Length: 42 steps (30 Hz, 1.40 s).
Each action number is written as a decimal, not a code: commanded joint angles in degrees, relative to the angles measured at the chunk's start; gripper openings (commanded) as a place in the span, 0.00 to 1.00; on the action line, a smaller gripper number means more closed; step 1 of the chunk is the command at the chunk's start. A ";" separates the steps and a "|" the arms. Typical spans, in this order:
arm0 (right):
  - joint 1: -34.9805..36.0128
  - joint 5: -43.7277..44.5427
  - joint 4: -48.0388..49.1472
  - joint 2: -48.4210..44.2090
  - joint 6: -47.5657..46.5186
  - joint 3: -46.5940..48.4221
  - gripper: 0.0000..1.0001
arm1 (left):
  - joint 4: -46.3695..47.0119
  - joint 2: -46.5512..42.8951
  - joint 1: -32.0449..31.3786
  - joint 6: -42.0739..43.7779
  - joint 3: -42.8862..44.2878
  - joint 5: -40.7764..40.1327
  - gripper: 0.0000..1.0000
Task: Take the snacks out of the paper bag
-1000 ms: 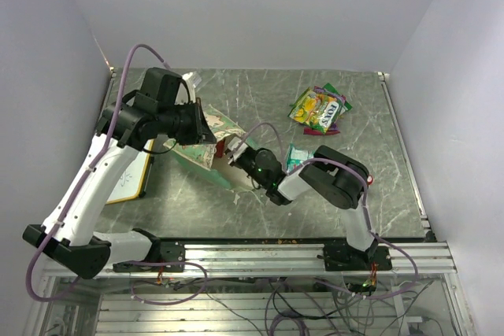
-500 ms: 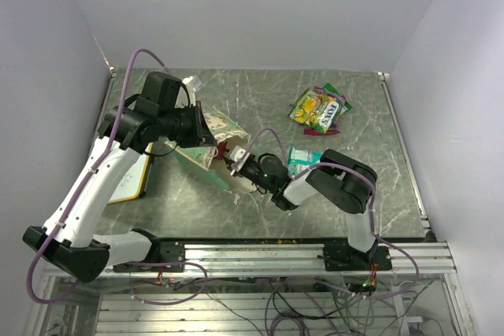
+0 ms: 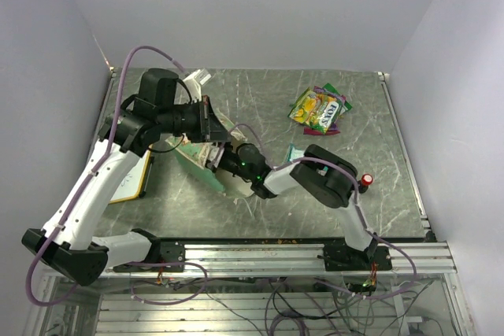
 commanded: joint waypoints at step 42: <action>0.22 3.46 4.87 -12.17 13.85 -17.41 0.00 | -3.97 -1.50 0.15 -5.14 0.22 -16.50 0.07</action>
